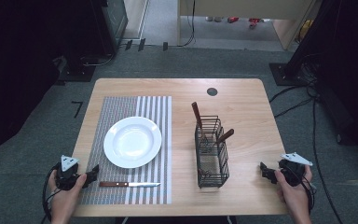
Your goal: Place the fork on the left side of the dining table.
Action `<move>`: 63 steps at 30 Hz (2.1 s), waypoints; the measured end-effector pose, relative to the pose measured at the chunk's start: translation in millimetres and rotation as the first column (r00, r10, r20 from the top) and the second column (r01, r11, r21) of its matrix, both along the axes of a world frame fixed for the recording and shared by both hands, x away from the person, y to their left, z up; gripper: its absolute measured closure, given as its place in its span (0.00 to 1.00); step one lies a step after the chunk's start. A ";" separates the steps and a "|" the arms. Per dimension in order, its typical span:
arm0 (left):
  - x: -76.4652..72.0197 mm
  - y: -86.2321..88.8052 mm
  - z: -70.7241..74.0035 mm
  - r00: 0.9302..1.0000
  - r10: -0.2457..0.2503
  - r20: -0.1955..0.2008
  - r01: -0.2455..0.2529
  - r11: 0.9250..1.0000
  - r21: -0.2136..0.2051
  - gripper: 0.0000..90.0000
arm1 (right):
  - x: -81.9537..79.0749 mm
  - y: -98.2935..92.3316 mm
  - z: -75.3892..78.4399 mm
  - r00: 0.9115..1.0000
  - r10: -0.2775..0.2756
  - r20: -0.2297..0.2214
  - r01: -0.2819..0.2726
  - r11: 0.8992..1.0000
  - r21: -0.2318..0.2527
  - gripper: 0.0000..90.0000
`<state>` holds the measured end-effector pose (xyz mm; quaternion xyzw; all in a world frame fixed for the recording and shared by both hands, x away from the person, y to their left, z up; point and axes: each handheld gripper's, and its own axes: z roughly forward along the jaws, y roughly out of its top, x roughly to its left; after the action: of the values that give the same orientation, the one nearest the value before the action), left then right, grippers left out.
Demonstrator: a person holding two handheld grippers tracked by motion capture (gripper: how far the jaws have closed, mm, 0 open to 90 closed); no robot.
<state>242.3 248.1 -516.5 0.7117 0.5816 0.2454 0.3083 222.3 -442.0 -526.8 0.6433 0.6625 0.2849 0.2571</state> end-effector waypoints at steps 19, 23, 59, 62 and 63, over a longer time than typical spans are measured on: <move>-0.2 -29.7 67.1 0.984 -0.101 0.148 0.124 0.980 -0.155 0.15 | -0.4 -0.1 0.0 1.000 0.002 0.000 -0.002 1.000 0.001 0.00; 10.7 -55.0 85.1 0.970 -0.165 0.176 0.199 0.960 -0.198 0.15 | -0.4 -0.1 0.0 1.000 0.002 0.000 -0.002 1.000 0.001 0.00; 75.4 -212.8 126.8 0.882 -0.395 0.257 0.457 0.848 -0.267 0.16 | -0.4 -0.2 -0.1 1.000 0.003 0.001 -0.003 1.000 0.000 0.00; 79.2 -224.8 129.7 0.875 -0.407 0.263 0.472 0.840 -0.269 0.16 | -0.4 -0.2 -0.1 1.000 0.004 0.001 -0.004 1.000 0.000 0.00; 80.2 -228.1 129.9 0.874 -0.411 0.261 0.475 0.837 -0.271 0.16 | -0.4 -0.2 -0.1 1.000 0.004 0.001 -0.004 1.000 -0.001 0.00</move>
<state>322.6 20.0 -386.6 0.7388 0.4003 0.1348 0.5251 222.0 -442.2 -527.0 0.6417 0.6637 0.2856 0.2571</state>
